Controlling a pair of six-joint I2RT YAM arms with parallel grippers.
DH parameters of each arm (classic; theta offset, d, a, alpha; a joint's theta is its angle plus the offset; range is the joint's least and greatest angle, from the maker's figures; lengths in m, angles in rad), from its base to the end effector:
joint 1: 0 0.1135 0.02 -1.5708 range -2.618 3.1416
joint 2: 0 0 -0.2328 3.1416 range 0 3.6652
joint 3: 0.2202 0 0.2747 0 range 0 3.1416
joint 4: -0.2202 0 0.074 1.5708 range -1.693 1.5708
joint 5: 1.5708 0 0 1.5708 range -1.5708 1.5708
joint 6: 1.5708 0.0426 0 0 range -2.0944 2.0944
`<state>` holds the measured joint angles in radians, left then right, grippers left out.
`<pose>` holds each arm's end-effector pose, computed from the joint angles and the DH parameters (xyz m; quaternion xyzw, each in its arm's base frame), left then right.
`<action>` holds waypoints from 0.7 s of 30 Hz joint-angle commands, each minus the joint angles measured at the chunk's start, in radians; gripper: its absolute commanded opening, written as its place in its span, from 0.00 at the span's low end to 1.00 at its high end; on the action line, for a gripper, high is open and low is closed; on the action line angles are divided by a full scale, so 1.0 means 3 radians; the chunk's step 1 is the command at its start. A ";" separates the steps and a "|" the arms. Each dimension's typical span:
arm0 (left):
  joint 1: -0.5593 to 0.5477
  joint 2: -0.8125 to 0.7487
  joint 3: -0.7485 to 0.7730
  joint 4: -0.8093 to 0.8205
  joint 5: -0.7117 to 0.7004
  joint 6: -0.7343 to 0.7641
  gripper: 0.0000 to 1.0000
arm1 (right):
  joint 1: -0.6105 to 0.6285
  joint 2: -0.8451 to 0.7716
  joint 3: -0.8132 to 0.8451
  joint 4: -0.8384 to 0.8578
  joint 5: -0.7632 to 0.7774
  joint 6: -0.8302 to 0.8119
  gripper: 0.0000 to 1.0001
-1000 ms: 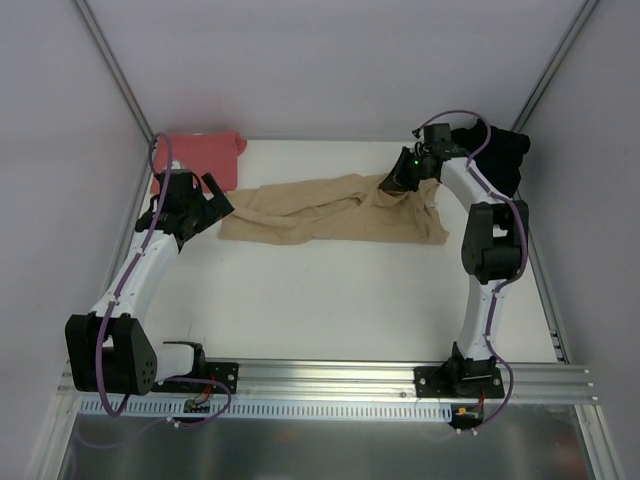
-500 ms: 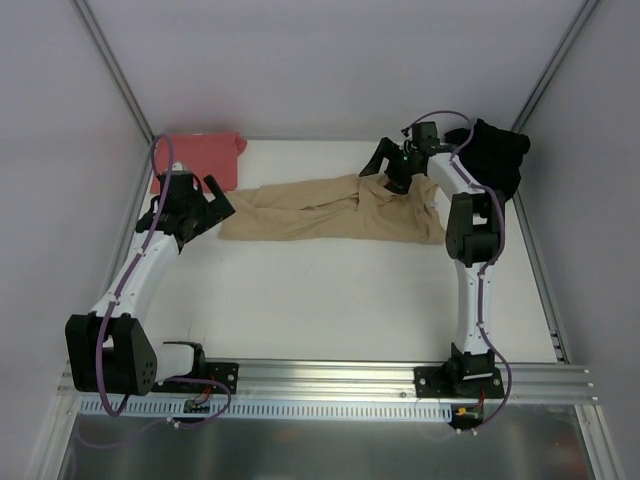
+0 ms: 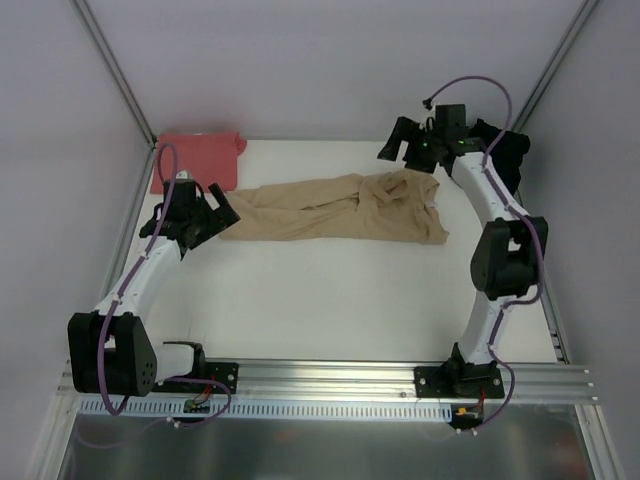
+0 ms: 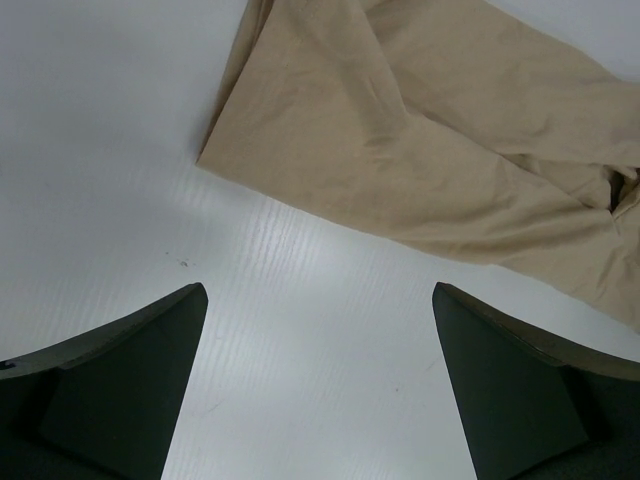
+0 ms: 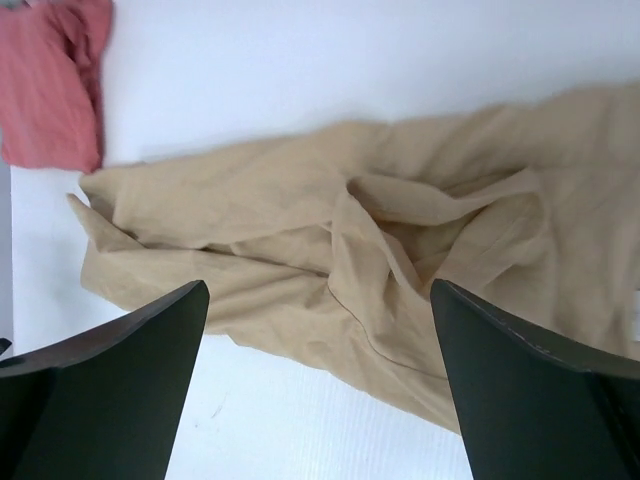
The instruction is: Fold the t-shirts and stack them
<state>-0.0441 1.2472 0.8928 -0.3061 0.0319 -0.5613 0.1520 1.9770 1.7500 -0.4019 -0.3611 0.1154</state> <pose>0.3099 -0.0150 0.2259 -0.2229 0.8700 -0.1447 0.4153 0.4710 0.0874 0.2585 -0.0975 0.8750 0.2181 0.4210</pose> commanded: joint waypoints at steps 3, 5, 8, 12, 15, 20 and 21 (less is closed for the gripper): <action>-0.0022 -0.0174 -0.0097 0.0207 0.0201 0.0010 0.99 | -0.0021 -0.0638 0.0062 -0.0219 0.0498 -0.0456 1.00; -0.0027 -0.0195 -0.0103 0.0202 0.0216 0.0000 0.99 | -0.0021 -0.0633 0.0123 -0.0393 0.0381 -0.0421 0.99; -0.0037 -0.0210 -0.0087 0.0161 0.0231 0.0005 0.99 | -0.0016 -0.0628 -0.0059 -0.0374 0.0166 -0.0242 0.99; -0.0037 -0.0271 -0.0051 0.0080 0.0231 0.0045 0.99 | -0.0011 -0.0516 -0.0382 -0.0256 0.0104 -0.0149 0.99; -0.0037 -0.0287 -0.0026 0.0044 0.0196 0.0086 0.99 | -0.0016 -0.0322 -0.0459 -0.0292 0.0059 -0.0144 1.00; -0.0037 -0.0256 -0.0021 0.0044 0.0206 0.0087 0.99 | -0.0021 -0.0091 -0.0505 -0.0210 -0.0049 -0.0032 0.99; -0.0037 -0.0256 -0.0036 0.0044 0.0206 0.0082 0.99 | -0.0021 -0.0061 -0.0510 -0.0189 -0.0075 -0.0017 0.99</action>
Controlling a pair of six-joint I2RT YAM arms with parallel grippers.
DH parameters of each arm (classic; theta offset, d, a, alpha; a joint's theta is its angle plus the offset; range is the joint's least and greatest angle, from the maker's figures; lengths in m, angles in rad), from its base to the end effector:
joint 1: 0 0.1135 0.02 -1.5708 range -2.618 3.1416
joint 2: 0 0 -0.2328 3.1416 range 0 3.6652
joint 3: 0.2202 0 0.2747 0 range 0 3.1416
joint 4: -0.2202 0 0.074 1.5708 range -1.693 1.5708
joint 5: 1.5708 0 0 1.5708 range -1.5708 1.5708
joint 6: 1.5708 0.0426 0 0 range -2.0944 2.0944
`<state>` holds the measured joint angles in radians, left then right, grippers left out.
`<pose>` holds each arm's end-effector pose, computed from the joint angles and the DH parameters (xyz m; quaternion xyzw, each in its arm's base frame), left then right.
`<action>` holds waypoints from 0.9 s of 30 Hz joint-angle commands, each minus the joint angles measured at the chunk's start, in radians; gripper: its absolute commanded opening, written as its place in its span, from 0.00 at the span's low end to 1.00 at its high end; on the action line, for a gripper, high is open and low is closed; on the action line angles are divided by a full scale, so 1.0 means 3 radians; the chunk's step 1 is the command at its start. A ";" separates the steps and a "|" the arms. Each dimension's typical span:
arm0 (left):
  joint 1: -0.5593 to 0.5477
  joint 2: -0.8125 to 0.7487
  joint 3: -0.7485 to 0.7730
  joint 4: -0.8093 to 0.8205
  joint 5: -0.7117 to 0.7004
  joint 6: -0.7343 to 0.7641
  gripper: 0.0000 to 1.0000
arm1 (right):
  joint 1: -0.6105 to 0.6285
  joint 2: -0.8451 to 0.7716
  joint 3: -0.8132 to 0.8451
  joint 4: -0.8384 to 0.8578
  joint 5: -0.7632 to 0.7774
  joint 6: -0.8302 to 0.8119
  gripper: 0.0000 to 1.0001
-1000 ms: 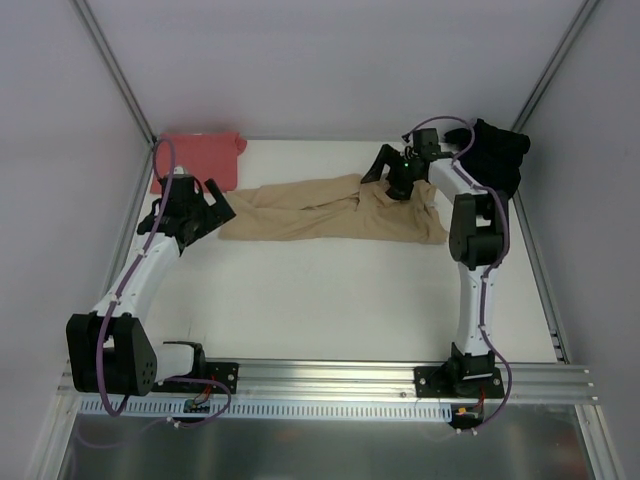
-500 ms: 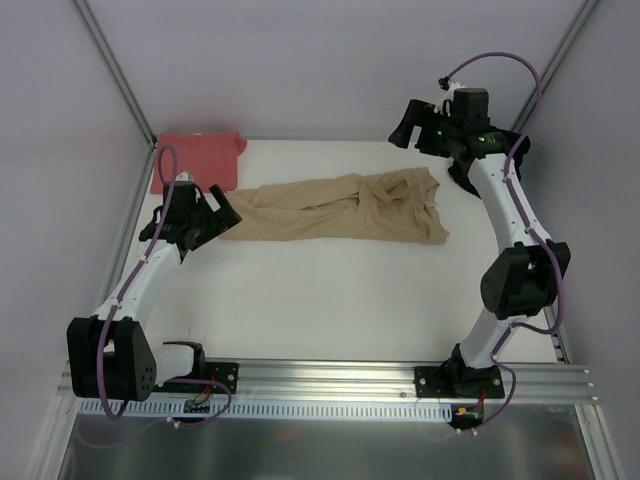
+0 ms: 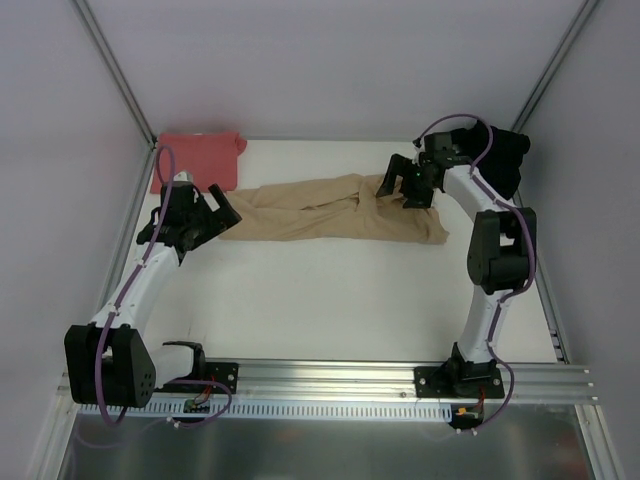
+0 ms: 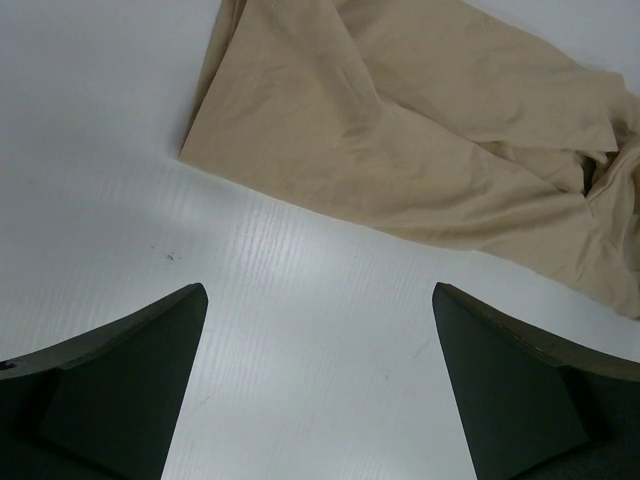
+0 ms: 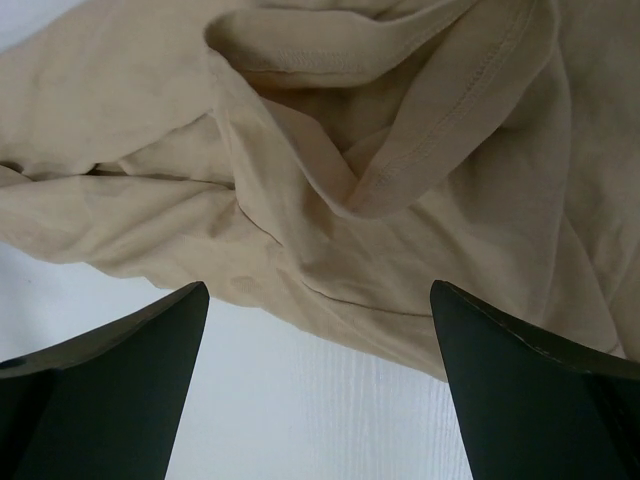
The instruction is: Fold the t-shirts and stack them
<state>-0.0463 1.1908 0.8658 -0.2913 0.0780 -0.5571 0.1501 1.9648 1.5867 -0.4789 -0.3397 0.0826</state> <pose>0.3014 -0.0173 0.2336 -0.2069 0.8633 -0.1695 0.4280 0.4482 0.0821 0.1990 -0.0902 0.9210 0.1973 0.3236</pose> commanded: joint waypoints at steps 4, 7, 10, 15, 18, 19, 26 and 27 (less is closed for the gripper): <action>-0.0030 -0.0047 0.0039 0.0010 0.0047 0.0073 0.99 | -0.0015 0.0103 0.0034 0.0103 -0.0197 0.0159 0.99; -0.0030 -0.0032 0.0039 0.0015 0.0047 0.0078 0.99 | -0.0004 0.0174 0.0029 0.0144 -0.0212 0.0190 0.99; -0.0030 -0.0022 0.0034 0.0030 0.0052 0.0073 0.99 | -0.0004 0.0287 0.0074 0.0226 -0.0263 0.0236 1.00; -0.0030 -0.0012 0.0018 0.0035 0.0042 0.0068 0.99 | 0.0006 0.0532 0.0233 0.0395 -0.0401 0.0353 1.00; -0.0030 -0.0017 0.0008 0.0035 0.0037 0.0078 0.99 | 0.0016 0.0675 0.0361 0.0507 -0.0473 0.0420 0.99; -0.0030 -0.0022 0.0008 0.0035 0.0031 0.0083 0.99 | 0.0016 0.0701 0.0381 0.0553 -0.0488 0.0461 0.99; -0.0030 0.0029 -0.0012 0.0061 0.0026 0.0093 0.99 | 0.0037 0.0844 0.0627 0.0804 -0.0535 0.0563 0.99; -0.0030 0.0029 -0.0012 0.0066 0.0031 0.0093 0.99 | 0.0037 0.0865 0.0688 0.0809 -0.0535 0.0568 1.00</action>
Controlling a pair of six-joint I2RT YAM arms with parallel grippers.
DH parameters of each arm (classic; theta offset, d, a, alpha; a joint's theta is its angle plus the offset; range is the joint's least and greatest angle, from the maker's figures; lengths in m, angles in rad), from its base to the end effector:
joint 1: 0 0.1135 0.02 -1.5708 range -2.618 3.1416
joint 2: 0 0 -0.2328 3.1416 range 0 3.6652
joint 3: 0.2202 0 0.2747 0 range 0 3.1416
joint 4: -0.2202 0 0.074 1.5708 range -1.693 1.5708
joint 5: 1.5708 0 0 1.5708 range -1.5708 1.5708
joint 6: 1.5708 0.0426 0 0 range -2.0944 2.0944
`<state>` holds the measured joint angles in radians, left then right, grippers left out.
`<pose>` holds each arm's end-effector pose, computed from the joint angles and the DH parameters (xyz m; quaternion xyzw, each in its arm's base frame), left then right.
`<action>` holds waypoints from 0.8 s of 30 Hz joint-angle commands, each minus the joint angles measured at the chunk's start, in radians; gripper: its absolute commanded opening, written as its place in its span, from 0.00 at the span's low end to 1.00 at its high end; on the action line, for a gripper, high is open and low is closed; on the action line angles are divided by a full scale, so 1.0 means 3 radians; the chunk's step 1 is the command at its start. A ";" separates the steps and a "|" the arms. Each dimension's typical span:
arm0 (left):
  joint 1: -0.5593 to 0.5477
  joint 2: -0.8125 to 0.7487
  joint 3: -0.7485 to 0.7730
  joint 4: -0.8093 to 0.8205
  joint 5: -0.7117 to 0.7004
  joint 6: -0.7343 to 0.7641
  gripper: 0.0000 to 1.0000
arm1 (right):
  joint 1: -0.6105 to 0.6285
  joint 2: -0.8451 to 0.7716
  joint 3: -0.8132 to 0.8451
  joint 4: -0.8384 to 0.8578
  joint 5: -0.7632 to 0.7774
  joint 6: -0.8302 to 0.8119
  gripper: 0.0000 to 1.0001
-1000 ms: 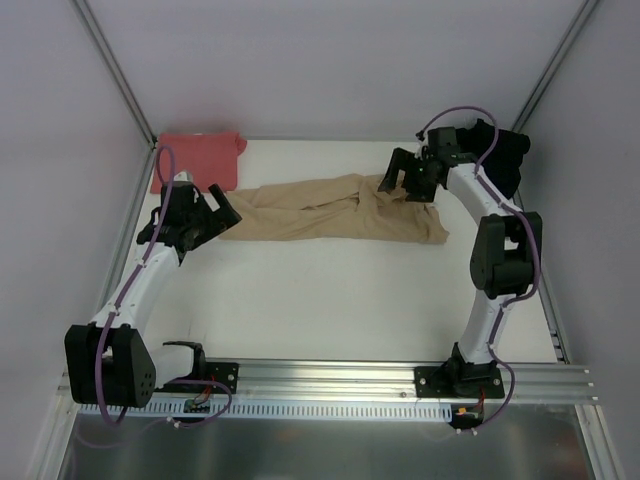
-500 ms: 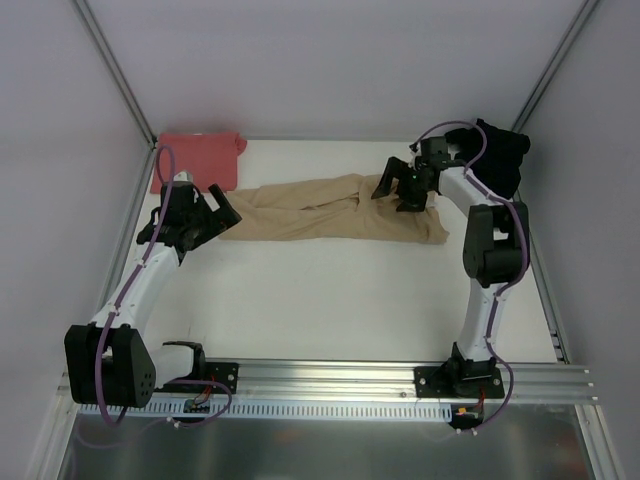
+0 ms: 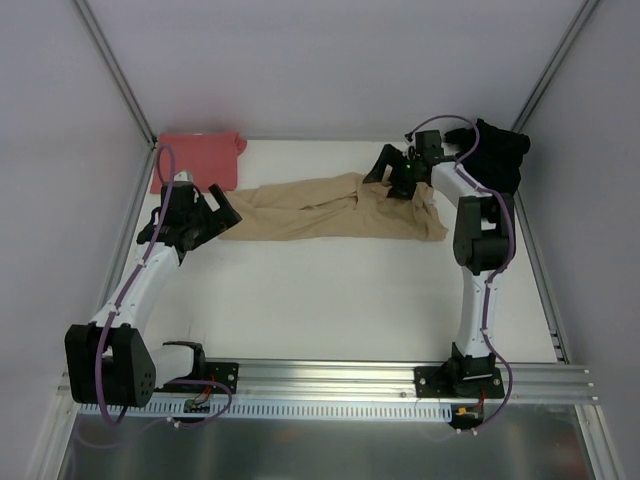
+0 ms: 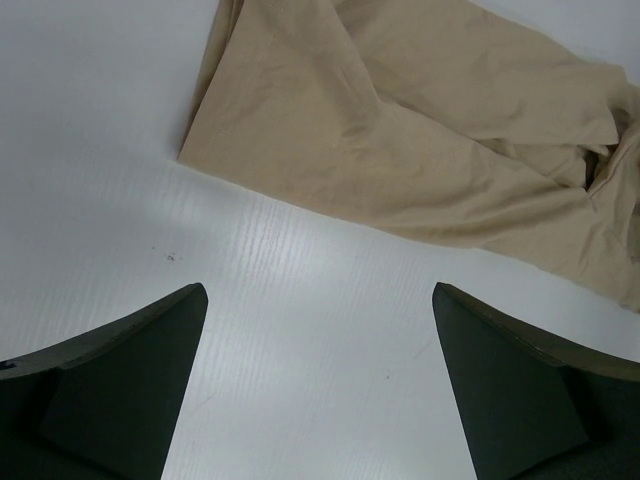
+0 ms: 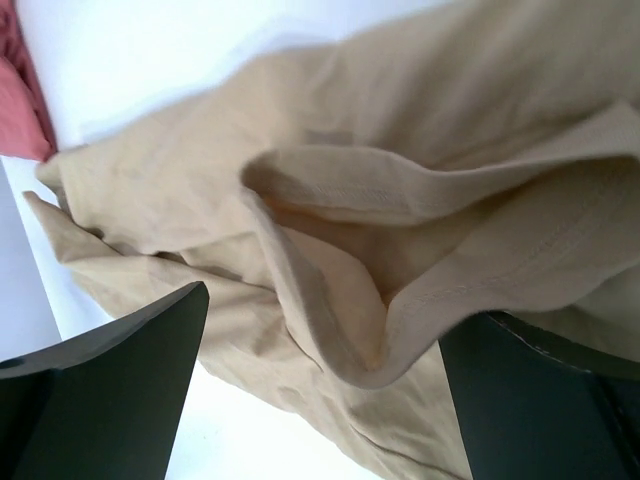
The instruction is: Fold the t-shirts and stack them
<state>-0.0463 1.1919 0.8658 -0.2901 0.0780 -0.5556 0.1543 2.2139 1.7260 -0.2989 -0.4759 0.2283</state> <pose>0.3016 -0.0173 0.2334 -0.2062 0.8635 -0.1691 0.4281 0.4945 0.0967 0.1479 -0.0568 0.9008 0.2844 0.3231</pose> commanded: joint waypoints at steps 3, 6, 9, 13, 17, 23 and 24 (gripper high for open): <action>-0.0030 0.0031 -0.0017 0.0067 0.0042 0.0093 0.99 | 0.0023 0.0040 0.0311 0.0188 -0.0116 0.0123 0.99; -0.0030 0.0036 -0.0017 0.0072 0.0047 0.0088 0.99 | 0.0023 0.0045 0.0352 0.0244 -0.0086 0.0118 0.99; -0.0030 0.0026 -0.0022 0.0067 0.0057 0.0083 0.99 | 0.0028 0.0157 0.0489 0.0229 -0.0076 0.0123 1.00; -0.0030 -0.0005 -0.0043 0.0047 0.0052 0.0093 0.99 | 0.0028 0.0326 0.0684 0.0392 -0.0142 0.0251 0.99; -0.0030 -0.0026 -0.0038 0.0016 0.0052 0.0108 0.99 | 0.0033 0.0408 0.0812 0.0281 -0.0112 0.0221 0.99; -0.0030 -0.0031 -0.0053 0.0016 0.0057 0.0114 0.99 | -0.0003 -0.0016 0.0374 -0.0006 0.0501 -0.0325 0.99; -0.0030 -0.0031 -0.0058 0.0021 0.0067 0.0114 0.99 | -0.0018 -0.0138 0.0307 -0.0021 0.0548 -0.0382 0.99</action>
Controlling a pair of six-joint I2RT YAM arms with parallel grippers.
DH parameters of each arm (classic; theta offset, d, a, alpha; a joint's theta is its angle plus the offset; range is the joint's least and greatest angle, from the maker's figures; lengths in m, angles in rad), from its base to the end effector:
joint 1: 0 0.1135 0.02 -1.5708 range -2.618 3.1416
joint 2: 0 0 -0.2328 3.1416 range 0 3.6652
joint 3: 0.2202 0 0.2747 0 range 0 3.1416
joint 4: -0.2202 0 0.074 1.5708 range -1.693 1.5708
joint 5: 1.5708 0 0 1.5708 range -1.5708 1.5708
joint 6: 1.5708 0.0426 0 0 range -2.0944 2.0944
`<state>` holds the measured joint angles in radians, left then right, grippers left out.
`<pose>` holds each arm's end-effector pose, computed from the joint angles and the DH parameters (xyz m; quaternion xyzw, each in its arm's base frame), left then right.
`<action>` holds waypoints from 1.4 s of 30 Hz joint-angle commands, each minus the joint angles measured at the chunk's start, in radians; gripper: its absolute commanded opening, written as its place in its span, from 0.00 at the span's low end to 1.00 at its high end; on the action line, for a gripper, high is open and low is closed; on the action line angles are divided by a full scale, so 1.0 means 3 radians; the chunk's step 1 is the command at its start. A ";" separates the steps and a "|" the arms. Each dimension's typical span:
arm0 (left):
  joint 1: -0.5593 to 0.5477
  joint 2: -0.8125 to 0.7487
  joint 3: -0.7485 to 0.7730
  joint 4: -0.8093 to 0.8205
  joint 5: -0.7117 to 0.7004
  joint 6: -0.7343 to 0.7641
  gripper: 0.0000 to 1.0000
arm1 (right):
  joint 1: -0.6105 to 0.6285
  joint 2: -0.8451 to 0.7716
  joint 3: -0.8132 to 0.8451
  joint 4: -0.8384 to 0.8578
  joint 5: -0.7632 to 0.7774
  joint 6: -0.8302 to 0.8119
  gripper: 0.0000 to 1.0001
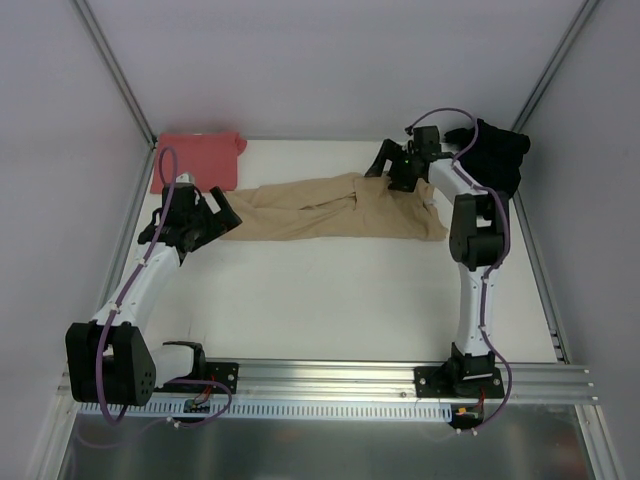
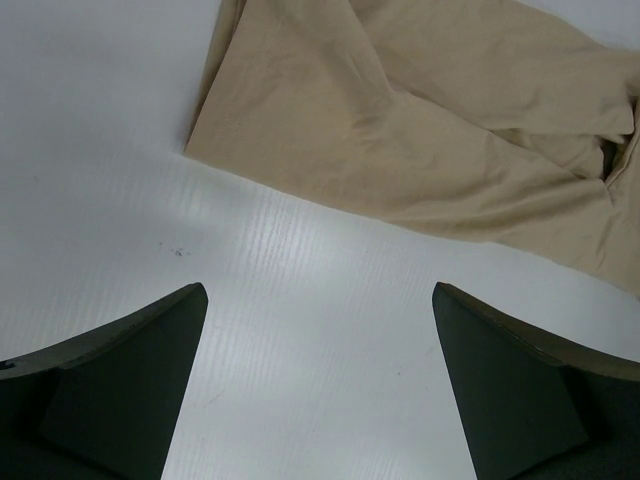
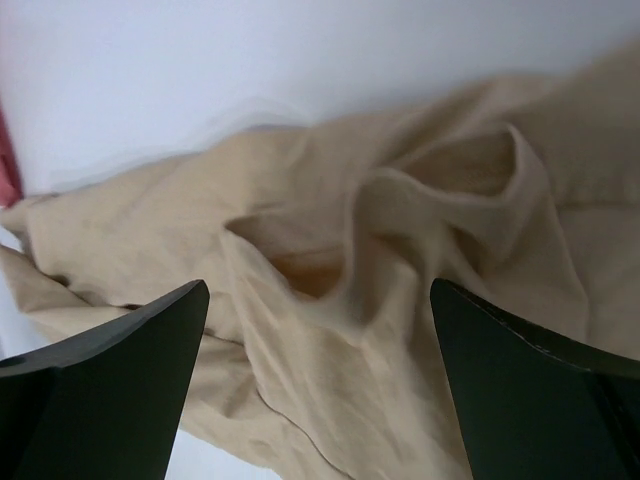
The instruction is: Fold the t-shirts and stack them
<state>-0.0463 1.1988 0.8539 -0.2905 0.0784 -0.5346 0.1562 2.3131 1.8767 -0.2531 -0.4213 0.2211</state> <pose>0.3012 -0.0173 0.2271 -0.1985 0.8697 -0.1625 0.4216 0.5236 0.1001 0.1543 -0.0604 0.8869 0.2640 0.3742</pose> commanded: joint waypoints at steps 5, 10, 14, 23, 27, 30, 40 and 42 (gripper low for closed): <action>-0.0030 -0.0110 -0.0054 0.0007 0.0107 0.0018 0.99 | -0.0193 -0.0725 -0.0508 -0.0297 0.0652 -0.0512 0.99; -0.0030 -0.0227 -0.0039 -0.0074 0.0092 0.0033 0.99 | -0.0326 -0.0914 -0.0922 -0.0189 0.0693 -0.0435 1.00; -0.0030 -0.0314 -0.0004 -0.0172 0.0061 0.0069 0.99 | -0.0357 -0.0930 -0.0999 -0.0210 0.0781 -0.0420 0.99; -0.0030 -0.0386 0.0048 -0.0223 0.0091 0.0085 0.99 | -0.0383 -0.1195 -0.1137 -0.0224 0.0786 -0.0389 1.00; -0.0030 -0.0401 0.0022 -0.0213 0.0117 0.0069 0.99 | -0.0398 -0.1206 -0.1035 -0.0516 0.0883 -0.0461 0.99; -0.0030 -0.0427 0.0007 -0.0218 0.0132 0.0074 0.99 | -0.0434 -0.1231 -0.1152 -0.0527 0.0832 -0.0446 0.58; -0.0030 -0.0478 0.0022 -0.0269 0.0107 0.0105 0.99 | -0.0475 -0.1232 -0.1239 -0.0705 0.0883 -0.0420 0.34; -0.0030 -0.0478 0.0012 -0.0264 0.0117 0.0100 0.99 | -0.0485 -0.1267 -0.1260 -0.0726 0.0939 -0.0440 0.43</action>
<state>-0.0463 1.0775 0.8398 -0.3569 0.1005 -0.5266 0.0208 1.9926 1.5043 -0.4377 -0.1677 0.1001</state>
